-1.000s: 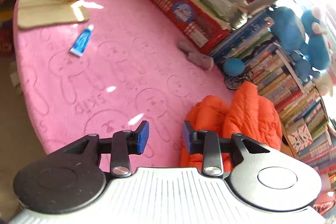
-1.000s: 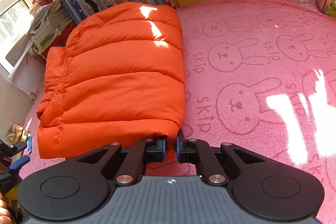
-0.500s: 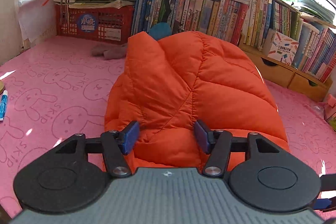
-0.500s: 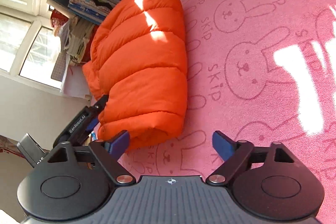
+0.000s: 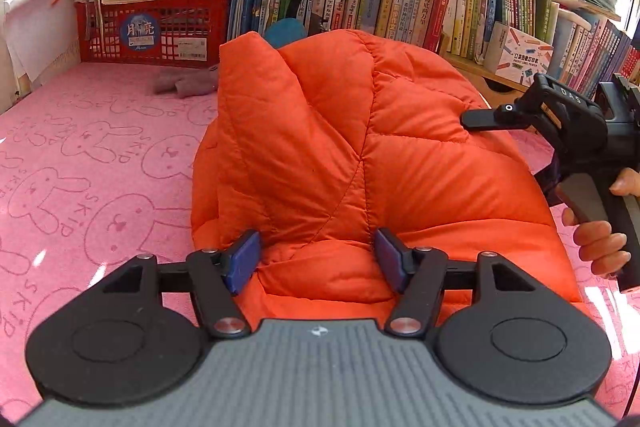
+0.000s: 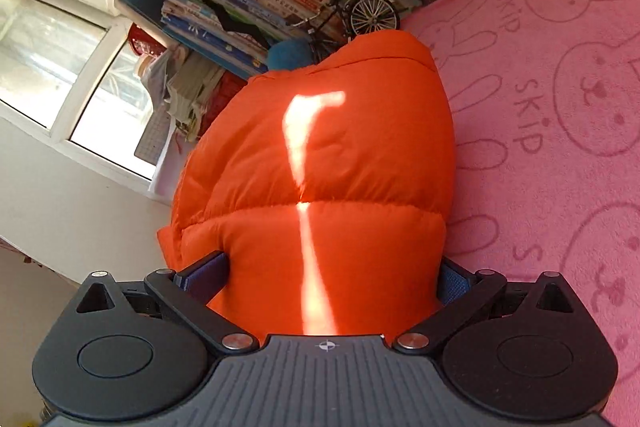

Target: Fold clothes

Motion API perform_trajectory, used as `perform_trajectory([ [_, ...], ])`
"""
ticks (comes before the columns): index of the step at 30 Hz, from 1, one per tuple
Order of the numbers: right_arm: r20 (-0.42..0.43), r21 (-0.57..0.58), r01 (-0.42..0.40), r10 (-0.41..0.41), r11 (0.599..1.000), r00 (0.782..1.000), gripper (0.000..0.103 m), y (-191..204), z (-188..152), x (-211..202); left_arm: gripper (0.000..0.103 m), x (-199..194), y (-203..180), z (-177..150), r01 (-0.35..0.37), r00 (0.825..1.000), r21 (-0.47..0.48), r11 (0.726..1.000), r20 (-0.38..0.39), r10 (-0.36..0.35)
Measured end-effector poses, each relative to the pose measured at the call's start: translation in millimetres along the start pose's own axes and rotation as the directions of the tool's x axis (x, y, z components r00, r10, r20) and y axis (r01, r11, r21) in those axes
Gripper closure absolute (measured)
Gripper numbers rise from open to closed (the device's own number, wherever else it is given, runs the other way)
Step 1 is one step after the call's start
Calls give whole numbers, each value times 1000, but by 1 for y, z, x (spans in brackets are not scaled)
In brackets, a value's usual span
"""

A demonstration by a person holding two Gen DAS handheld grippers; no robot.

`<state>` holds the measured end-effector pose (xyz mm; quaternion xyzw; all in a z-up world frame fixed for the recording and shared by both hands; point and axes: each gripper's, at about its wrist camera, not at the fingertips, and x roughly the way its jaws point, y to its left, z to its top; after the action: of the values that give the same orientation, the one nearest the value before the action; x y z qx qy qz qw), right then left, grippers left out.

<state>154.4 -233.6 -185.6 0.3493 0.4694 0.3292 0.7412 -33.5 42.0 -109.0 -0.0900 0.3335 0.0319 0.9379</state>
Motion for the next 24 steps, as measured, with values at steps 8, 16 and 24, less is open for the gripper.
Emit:
perform_trajectory([
  [8, -16, 71, -88, 89, 994, 996, 0, -22, 59, 45, 37, 6, 4, -1, 12, 1000, 0, 1000, -28, -12],
  [16, 11, 27, 103, -103, 994, 995, 41, -10, 60, 52, 34, 9, 8, 0, 9, 999, -12, 1000, -43, -10],
  [24, 22, 166, 155, -161, 974, 987, 64, -10, 38, 19, 21, 8, 19, 3, 14, 995, -11, 1000, -100, -15],
])
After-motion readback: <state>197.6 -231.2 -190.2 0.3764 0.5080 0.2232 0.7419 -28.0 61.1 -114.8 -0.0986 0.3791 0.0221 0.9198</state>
